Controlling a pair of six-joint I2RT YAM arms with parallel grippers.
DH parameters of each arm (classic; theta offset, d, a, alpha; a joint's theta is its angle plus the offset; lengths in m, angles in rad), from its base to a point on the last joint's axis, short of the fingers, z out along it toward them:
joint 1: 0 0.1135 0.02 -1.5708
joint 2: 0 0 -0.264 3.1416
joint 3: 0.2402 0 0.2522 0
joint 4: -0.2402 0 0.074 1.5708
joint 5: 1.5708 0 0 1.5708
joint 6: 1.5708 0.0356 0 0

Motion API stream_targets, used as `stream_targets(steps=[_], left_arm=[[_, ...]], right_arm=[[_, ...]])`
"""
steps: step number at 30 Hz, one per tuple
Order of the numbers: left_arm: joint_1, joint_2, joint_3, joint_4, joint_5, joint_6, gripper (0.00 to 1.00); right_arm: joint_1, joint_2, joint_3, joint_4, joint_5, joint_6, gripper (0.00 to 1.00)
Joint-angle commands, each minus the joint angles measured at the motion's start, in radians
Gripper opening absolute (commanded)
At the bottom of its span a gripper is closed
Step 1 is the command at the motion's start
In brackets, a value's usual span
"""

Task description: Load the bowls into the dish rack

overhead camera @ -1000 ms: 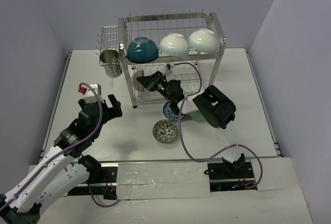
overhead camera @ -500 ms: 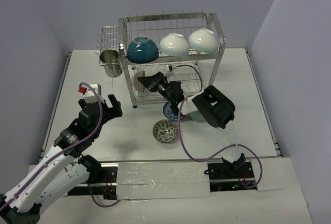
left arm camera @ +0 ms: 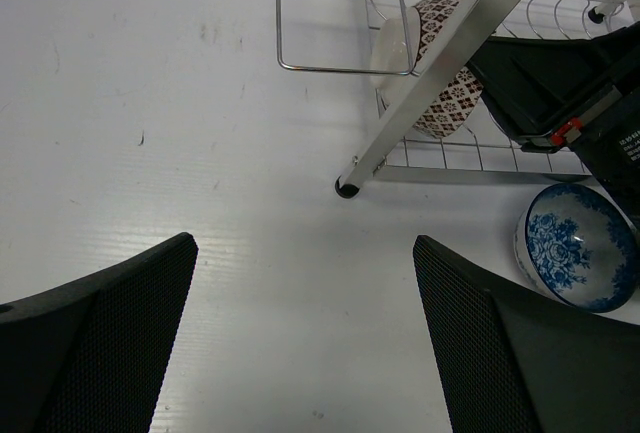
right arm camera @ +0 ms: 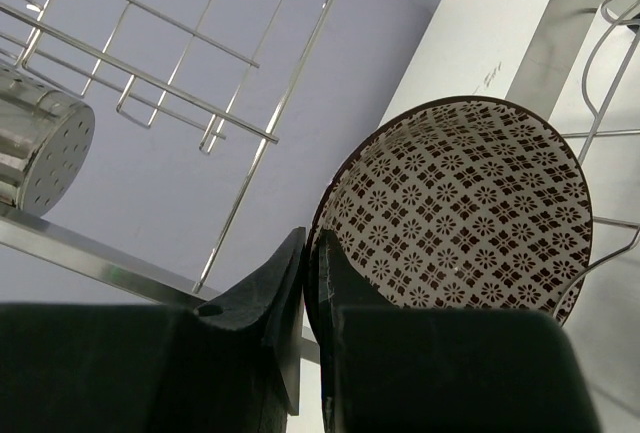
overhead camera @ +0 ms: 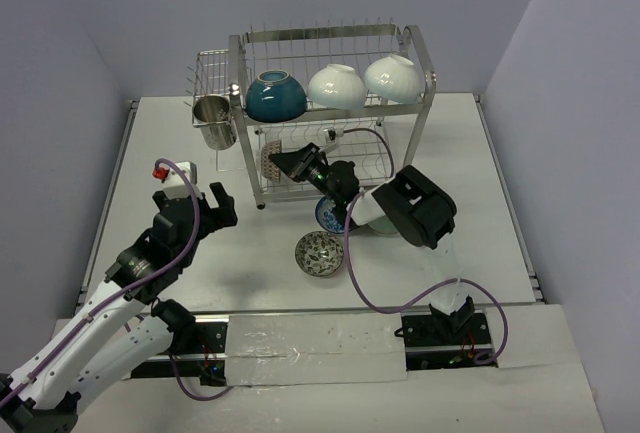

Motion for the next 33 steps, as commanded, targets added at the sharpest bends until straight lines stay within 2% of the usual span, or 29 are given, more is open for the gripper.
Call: stream_targets(steps=[1, 21, 33], left_arm=[[0.004, -0.002, -0.005, 0.046, 0.018, 0.018, 0.95], [0.004, -0.002, -0.005, 0.046, 0.018, 0.018, 0.95], [0.004, -0.003, -0.006, 0.046, 0.017, 0.019, 0.95]], right_arm=[[-0.005, -0.055, -0.013, 0.051, -0.039, -0.031, 0.02], [-0.027, -0.101, -0.024, -0.111, -0.093, -0.094, 0.08], [-0.048, -0.087, 0.001, -0.179, -0.108, -0.100, 0.17]])
